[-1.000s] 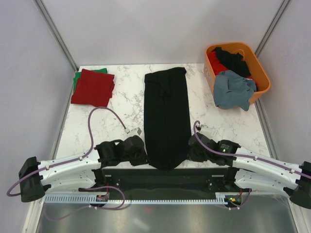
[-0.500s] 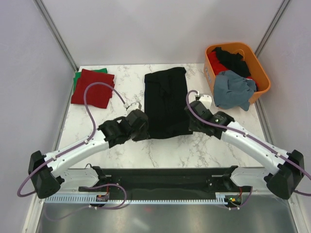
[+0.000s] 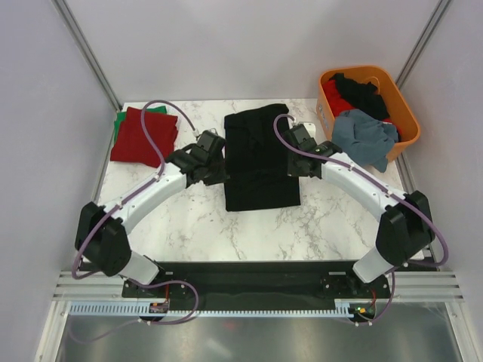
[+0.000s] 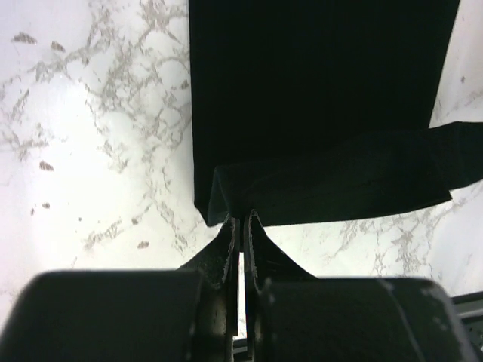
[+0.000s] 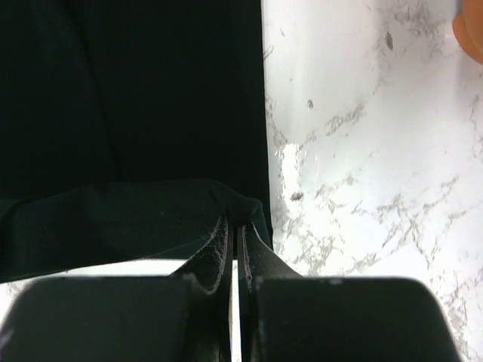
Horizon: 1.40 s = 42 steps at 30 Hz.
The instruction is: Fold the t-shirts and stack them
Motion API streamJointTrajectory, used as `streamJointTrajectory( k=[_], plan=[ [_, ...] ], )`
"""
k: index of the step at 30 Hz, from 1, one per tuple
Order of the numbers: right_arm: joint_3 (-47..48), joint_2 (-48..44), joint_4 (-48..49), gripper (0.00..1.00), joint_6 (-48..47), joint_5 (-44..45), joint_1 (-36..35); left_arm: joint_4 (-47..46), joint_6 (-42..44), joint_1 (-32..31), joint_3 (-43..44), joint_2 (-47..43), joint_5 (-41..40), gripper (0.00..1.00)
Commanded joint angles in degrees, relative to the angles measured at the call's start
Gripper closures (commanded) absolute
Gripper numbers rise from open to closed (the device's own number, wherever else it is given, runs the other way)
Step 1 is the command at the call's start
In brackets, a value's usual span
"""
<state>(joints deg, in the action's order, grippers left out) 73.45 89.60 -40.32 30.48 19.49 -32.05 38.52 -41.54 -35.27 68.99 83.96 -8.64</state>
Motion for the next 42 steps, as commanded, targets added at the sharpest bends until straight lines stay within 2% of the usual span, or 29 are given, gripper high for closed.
streamJointTrajectory(
  k=[1, 10, 12, 13, 14, 15, 16, 17, 18, 19, 20, 21, 22, 23, 27, 28, 29, 30, 31, 33, 34, 37, 42],
  plan=[
    [4.07, 2.76, 2.87, 1.0, -3.06, -1.64, 2.17, -2.05, 5.68, 2.39, 5.09, 4.27, 3.1, 0.98],
    [9.69, 13.3, 4.98, 1.0, -5.52, -5.16, 6.56, -2.14, 7.0, 7.22, 12.3, 18.06, 5.65, 0.98],
    [12.31, 17.68, 5.33, 1.0, -5.61, -6.12, 7.79, -2.05, 7.7, 8.72, 15.28, 21.84, 6.18, 0.95],
    [13.55, 19.54, 5.94, 0.97, -5.52, -6.47, 8.32, -1.87, 7.96, 10.2, 16.69, 26.73, 7.84, 0.91],
    [15.48, 23.91, 5.95, 0.84, -5.87, -7.35, 9.54, -0.57, 8.4, 11.09, 20.88, 29.21, 8.38, 0.87],
    [21.32, 26.48, 5.78, 0.62, -6.39, -9.53, 10.08, 0.4, 8.23, 12.05, 23.44, 31.5, 10.21, 0.79],
    [25.39, 28.94, 2.99, 0.41, -6.57, -10.08, 10.86, 1.63, 8.14, 13.98, 29.82, 36.48, 12.4, 0.61],
    [29.78, 33.23, 0.79, 0.18, -6.75, -10.52, 11.92, 6.17, 8.05, 14.78, 33.54, 38.54, 13.47, 0.53],
    [37.83, 34.92, -3.32, 0.12, -7.01, -10.43, 12.36, 8.39, 8.14, 15.4, 37.49, 40.64, 14.35, 0.48],
    [41.39, 35.9, -5.19, 0.09, -7.01, -10.26, 12.71, 10.85, 8.49, 16.19, 44.32, 42.75, 15.58, 0.42],
    [44.21, 36.25, -6.87, 0.07, -7.62, -10.08, 13.15, 13.92, 9.62, 16.37, 47.08, 43.3, 15.76, 0.39],
    [46.58, 35.39, -8.62, 0.07, -7.71, -9.65, 13.33, 15.34, 10.24, 16.54, 49.2, 43.13, 15.68, 0.37],
    [45.91, 33.9, -8.64, 0.06, -7.63, -9.21, 13.25, 15.96, 10.51, 16.46, 50.7, 42.52, 14.72, 0.28],
    [44.17, 29.62, -8.29, 0.06, -7.11, -9.72, 13.24, 16.14, 10.95, 16.46, 50.19, 39.73, 14.27, 0.26],
    [19.41, 15.19, 1.87, 0.06, -3.68, -14.73, 12.89, 14.75, 10.69, 16.37, 40.72, 30.93, 13.39, 0.22],
    [10.84, 9.68, 3.65, 0.06, -2.19, -16.39, 12.37, 12.65, 10.34, 16.2, 34.17, 27.08, 13.91, 0.23],
    [6.92, 7.28, 5.06, 0.06, -2.18, -17.02, 12.19, 11.24, 10.16, 16.11, 30.54, 27.04, 14.53, 0.24],
    [3.05, 4.82, 7.33, 0.06, -0.18, -17.63, 12.02, 9.74, 9.99, 15.93, 26.85, 22.6, 15.14, 0.25],
    [-0.55, 2.7, 8.75, 0.07, 0.63, -18.68, 11.75, 6.25, 9.55, 15.58, 19.5, 20.47, 16.19, 0.26],
    [-10.28, -3.01, 12.43, 0.08, 2.82, -21.59, 11.4, 2.37, 7.97, 15.05, 12.26, 14.16, 17.86, 0.27],
    [-13.04, -4.6, 13.32, 0.09, 3.35, -21.94, 11.31, -1.31, 7.44, 14.7, 5.61, 12.12, 18.66, 0.3],
    [-21.67, -8.12, 17.1, 0.12, 4.94, -22.56, 11.31, -7.39, 5.6, 13.83, -5.57, 6.33, 21.46, 0.32],
    [-28.44, -6.03, 25.35, 0.16, 4.41, -25.45, 11.31, -19.96, 2.52, 12.77, -16.16, 3.66, 25.16, 0.32]
  ],
)
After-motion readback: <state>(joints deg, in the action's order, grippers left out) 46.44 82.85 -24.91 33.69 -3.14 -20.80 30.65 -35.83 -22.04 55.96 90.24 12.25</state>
